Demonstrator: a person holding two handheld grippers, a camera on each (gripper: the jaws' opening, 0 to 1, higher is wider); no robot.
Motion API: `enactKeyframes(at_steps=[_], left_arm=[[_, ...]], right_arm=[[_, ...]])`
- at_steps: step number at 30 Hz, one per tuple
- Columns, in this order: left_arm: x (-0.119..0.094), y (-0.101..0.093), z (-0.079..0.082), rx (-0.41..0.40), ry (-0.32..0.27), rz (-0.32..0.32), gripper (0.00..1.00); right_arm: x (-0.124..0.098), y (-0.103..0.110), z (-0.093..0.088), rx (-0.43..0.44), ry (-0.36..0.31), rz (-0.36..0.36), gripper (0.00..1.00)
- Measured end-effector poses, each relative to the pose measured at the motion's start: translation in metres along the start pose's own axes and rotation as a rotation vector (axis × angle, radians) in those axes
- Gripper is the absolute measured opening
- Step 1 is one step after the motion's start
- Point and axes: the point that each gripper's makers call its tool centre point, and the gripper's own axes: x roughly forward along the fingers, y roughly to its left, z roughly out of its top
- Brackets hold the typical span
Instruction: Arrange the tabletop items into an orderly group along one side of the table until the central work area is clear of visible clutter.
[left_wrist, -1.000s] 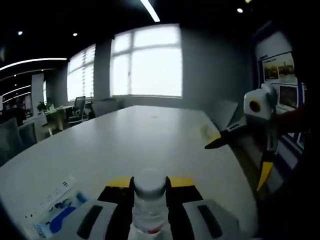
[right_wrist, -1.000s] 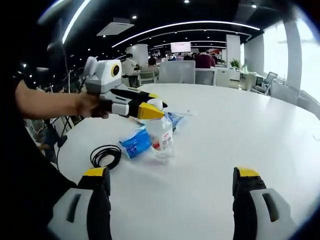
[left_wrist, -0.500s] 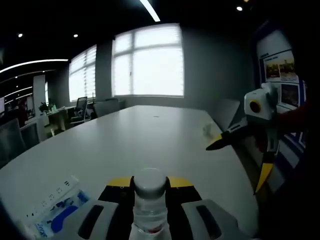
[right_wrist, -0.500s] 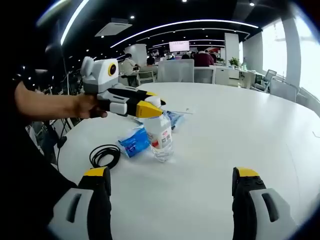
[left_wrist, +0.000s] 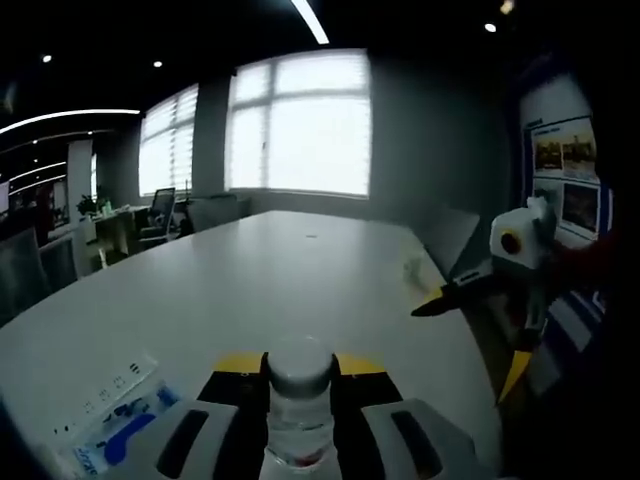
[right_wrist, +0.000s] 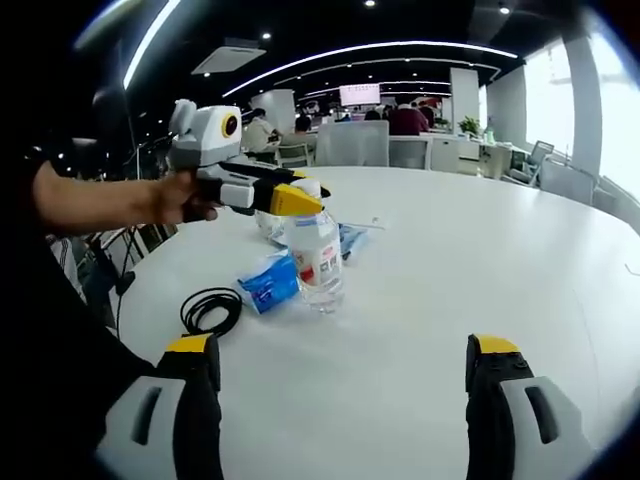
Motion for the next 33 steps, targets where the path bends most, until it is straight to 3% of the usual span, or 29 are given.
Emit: enactKeyframes(at_steps=[5, 8, 11, 23, 33], left_arm=[[-0.009, 0.010, 0.014, -0.043, -0.005, 0.010, 0.20], [-0.016, 0.017, 0.020, -0.061, -0.003, 0.020, 0.20], [-0.025, 0.025, 0.025, -0.058, 0.005, 0.043, 0.20], [-0.093, 0.081, 0.033, -0.135, 0.032, 0.172, 0.20], [-0.153, 0.126, 0.030, -0.147, 0.043, 0.279, 0.20]], right_arm=[[0.000, 0.000, 0.010, -0.007, -0.027, -0.001, 0.99], [0.000, 0.002, 0.024, 0.013, -0.080, 0.016, 0.99], [0.002, 0.001, 0.029, -0.007, -0.080, 0.012, 0.99], [0.013, 0.006, 0.038, -0.023, -0.083, 0.045, 0.99], [0.020, 0.014, 0.038, -0.029, -0.069, 0.077, 1.00]])
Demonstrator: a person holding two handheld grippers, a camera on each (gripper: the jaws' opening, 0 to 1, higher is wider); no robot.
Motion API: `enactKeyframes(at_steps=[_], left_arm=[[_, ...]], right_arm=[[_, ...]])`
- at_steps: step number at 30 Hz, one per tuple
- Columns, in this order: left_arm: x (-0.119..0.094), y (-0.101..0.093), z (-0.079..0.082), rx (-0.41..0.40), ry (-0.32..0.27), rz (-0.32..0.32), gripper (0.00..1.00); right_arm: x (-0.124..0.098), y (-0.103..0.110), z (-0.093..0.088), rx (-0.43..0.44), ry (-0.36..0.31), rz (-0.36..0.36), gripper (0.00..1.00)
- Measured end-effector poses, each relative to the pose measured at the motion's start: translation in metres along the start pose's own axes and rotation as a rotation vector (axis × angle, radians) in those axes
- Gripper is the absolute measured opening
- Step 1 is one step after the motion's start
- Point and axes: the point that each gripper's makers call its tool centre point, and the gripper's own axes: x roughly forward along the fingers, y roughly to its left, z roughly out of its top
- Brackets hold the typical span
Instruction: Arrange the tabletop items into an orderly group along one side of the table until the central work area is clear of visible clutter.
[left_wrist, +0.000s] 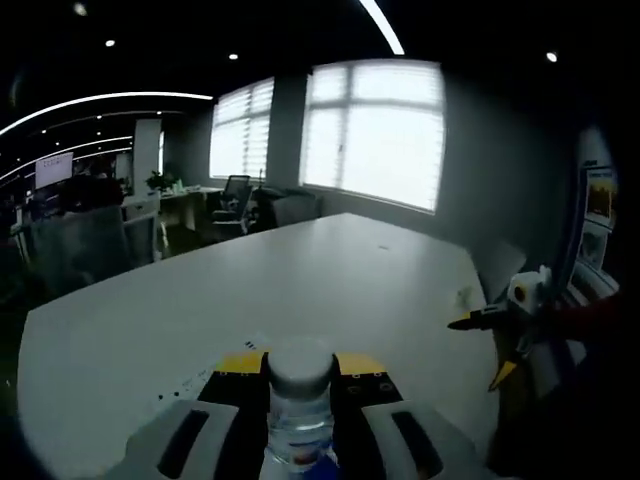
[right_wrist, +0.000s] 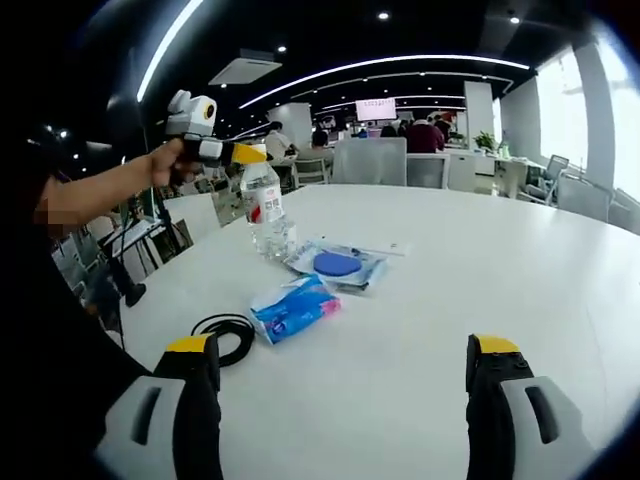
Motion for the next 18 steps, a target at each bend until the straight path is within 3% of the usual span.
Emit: enactKeyframes(at_steps=[9, 18], left_arm=[[-0.039, 0.056, 0.000, -0.052, -0.020, 0.076, 0.20], [-0.062, 0.108, -0.006, -0.053, -0.017, 0.149, 0.20]], right_arm=[[0.005, 0.002, -0.004, 0.014, 0.010, 0.009, 1.00], [0.006, 0.003, -0.008, 0.014, 0.023, 0.005, 1.00]])
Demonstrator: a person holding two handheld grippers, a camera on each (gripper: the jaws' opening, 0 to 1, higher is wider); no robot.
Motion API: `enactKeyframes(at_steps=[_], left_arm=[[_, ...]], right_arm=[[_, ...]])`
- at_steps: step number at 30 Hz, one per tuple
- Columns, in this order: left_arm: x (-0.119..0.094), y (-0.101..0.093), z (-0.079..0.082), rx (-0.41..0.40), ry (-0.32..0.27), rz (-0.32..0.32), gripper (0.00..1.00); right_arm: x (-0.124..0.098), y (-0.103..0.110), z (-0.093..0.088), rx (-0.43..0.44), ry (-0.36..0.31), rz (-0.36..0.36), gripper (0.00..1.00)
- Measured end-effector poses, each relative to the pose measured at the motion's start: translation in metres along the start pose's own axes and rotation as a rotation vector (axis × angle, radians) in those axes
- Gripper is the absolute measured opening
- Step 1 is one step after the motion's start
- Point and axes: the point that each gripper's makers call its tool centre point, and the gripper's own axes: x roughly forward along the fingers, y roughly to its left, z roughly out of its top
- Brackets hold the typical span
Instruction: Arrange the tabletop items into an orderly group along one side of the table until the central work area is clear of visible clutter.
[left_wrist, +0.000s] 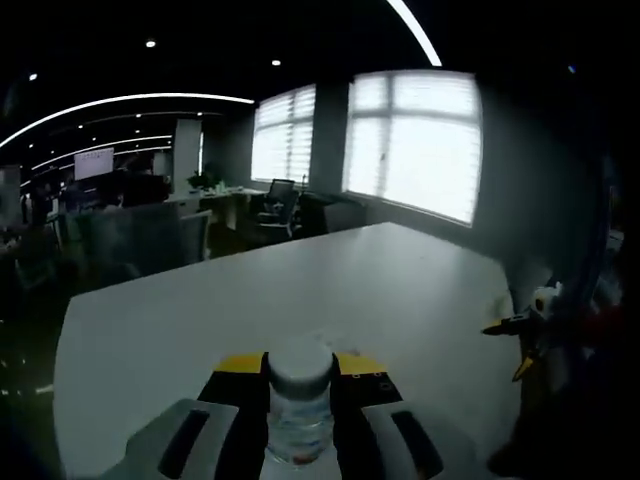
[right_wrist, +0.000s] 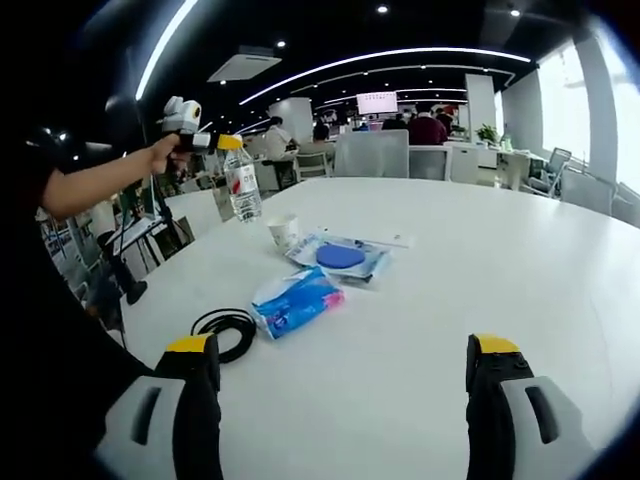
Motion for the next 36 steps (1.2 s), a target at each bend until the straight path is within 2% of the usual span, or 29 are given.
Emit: enactKeyframes(at_steps=[5, 9, 13, 18, 26, 30, 36], left_arm=[[0.004, 0.027, -0.008, 0.012, 0.022, 0.028, 0.20], [0.009, 0.041, -0.018, 0.018, 0.034, 0.036, 0.20], [0.017, 0.052, -0.034, 0.006, 0.069, 0.040, 0.20], [0.025, 0.059, -0.050, 0.012, 0.095, 0.039, 0.20], [0.036, 0.063, -0.065, 0.079, 0.122, -0.022, 0.20], [0.039, 0.071, -0.079, 0.061, 0.152, -0.027, 0.20], [0.039, 0.072, -0.096, 0.056, 0.173, -0.037, 0.20]], right_arm=[[-0.001, -0.003, 0.000, 0.000, 0.003, -0.011, 0.99], [-0.002, -0.005, -0.001, 0.000, 0.010, -0.023, 0.99], [-0.003, -0.007, -0.001, -0.001, 0.015, -0.032, 0.99], [-0.003, -0.007, -0.002, 0.000, 0.022, -0.042, 0.99], [0.000, -0.005, -0.002, 0.002, 0.034, -0.048, 0.99], [0.000, -0.005, -0.003, 0.007, 0.034, -0.055, 0.99], [-0.002, -0.007, -0.010, 0.016, 0.050, -0.063, 0.99]])
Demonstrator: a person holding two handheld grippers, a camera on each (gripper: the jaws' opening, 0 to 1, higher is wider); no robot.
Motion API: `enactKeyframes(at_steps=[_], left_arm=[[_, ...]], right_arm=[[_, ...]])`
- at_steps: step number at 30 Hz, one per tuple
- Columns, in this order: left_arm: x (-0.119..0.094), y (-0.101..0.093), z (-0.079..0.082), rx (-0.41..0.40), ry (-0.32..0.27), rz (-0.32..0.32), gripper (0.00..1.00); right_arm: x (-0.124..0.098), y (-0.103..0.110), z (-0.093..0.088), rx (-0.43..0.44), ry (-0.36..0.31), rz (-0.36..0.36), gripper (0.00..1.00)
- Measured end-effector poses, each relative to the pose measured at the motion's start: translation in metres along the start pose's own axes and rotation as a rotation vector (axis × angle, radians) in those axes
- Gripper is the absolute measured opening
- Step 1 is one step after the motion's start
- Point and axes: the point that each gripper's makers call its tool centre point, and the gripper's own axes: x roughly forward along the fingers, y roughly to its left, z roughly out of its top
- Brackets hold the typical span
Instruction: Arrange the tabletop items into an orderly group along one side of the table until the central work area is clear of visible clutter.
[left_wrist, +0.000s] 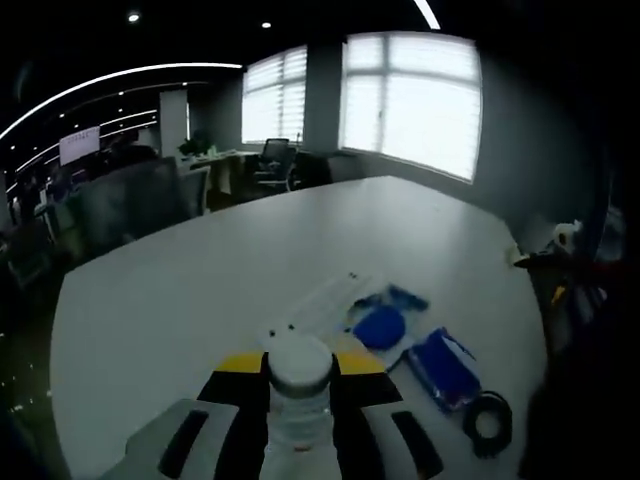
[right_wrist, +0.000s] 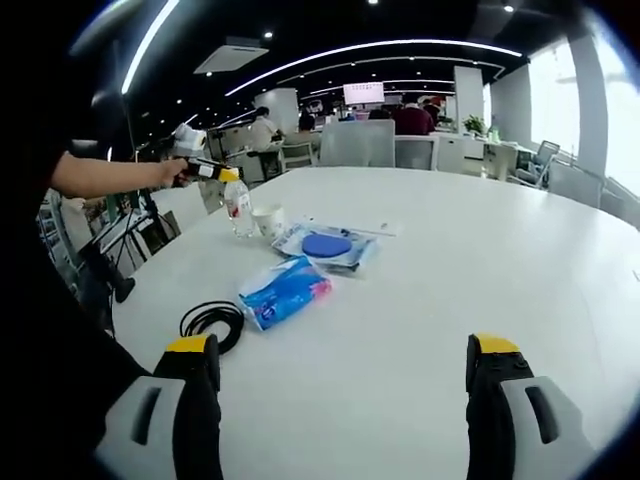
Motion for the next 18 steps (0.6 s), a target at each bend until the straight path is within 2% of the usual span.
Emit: enactKeyframes(at_steps=[4, 10, 18], left_arm=[[0.001, -0.001, -0.004, -0.007, 0.000, -0.004, 0.20], [0.007, -0.002, 0.002, 0.009, -0.017, -0.018, 0.20], [0.014, -0.002, -0.002, 0.009, -0.001, -0.028, 0.20]], right_arm=[[0.001, 0.001, -0.002, -0.005, 0.007, 0.003, 0.99], [0.004, 0.004, -0.003, -0.019, 0.023, 0.012, 0.99], [0.004, 0.003, -0.005, -0.011, 0.027, 0.009, 0.99]])
